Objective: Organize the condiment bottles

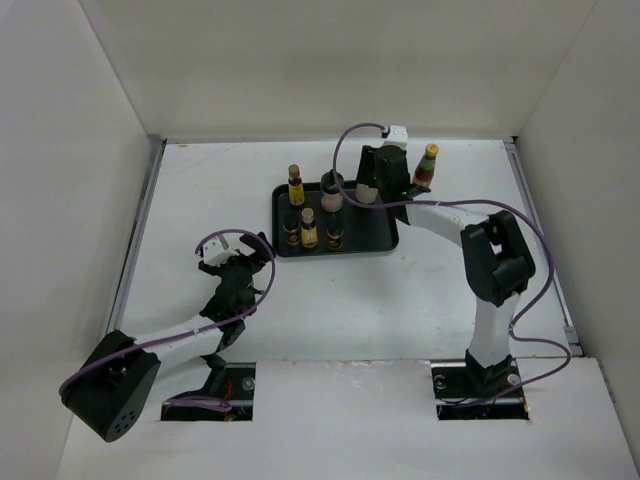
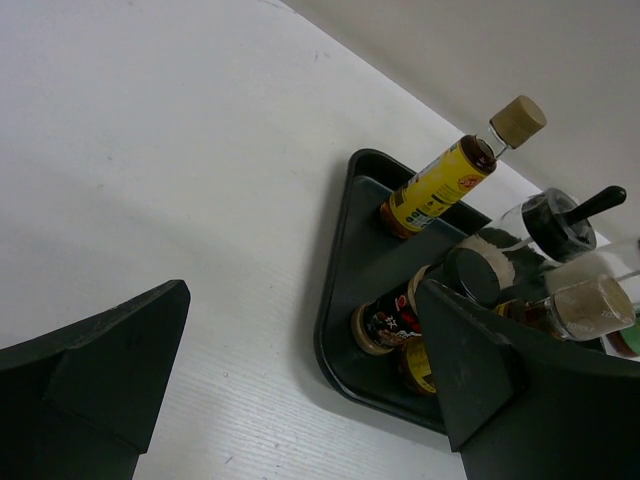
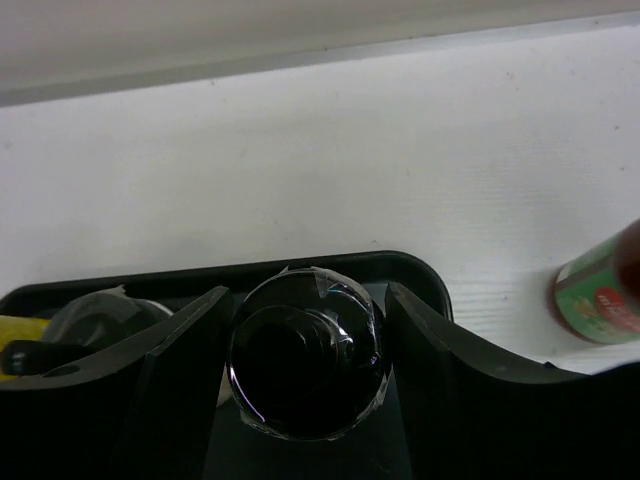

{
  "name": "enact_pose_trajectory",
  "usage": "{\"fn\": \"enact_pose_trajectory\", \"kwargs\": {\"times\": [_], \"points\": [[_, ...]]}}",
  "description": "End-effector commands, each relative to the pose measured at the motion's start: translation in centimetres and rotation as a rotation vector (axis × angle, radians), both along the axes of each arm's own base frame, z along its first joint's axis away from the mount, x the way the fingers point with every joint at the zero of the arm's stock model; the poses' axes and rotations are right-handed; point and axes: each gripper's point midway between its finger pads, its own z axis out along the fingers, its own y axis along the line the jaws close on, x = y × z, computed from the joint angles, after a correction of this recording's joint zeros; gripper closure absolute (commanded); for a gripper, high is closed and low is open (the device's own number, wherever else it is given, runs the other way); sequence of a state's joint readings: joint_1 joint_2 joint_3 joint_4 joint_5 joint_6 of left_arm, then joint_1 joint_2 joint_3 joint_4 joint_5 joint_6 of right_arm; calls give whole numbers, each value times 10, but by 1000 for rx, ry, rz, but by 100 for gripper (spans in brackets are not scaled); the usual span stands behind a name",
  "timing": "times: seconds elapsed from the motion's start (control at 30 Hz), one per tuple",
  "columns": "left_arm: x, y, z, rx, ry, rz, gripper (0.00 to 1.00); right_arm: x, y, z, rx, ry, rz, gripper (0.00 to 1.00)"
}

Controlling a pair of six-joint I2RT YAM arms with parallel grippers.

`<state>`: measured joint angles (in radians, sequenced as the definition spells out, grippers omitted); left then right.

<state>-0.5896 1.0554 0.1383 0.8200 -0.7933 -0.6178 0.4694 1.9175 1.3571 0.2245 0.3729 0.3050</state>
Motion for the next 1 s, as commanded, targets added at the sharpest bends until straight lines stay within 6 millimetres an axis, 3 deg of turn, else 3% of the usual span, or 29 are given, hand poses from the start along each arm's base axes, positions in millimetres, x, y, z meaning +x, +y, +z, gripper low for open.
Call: {"fn": "enact_pose_trajectory", "kwargs": {"times": [0.0,0.23,0.33,0.43,0.57,0.63,0.77,0.87,0.97], "points": [[7,-2,22,-45,-64,9,0,23,14,46,50,-141,15,40],[8,-4,20,-43,-57,1,0,29,14,24,-8,-136,21,32],[7,-4,22,-47,-64,0,0,26,15,18,-21,-125,28,17],[8,-5,19,-41,-53,0,0,15,16,38,-6,-144,43,5],[8,-4,22,-45,-61,0,0,-5,8,86,31,-206,47,4],[8,-5,20,-41,-55,0,0,-13,-7,112,42,-249,24,6],[7,-3,23,-49,-66,4,0,-15,-61,147,22,-314,-89,6],[8,-3,20,-42,-56,6,0,-8,-105,155,-31,-317,-196,5],[8,-3,22,-45,-61,6,0,9,-136,138,-111,-256,-260,5]]}}
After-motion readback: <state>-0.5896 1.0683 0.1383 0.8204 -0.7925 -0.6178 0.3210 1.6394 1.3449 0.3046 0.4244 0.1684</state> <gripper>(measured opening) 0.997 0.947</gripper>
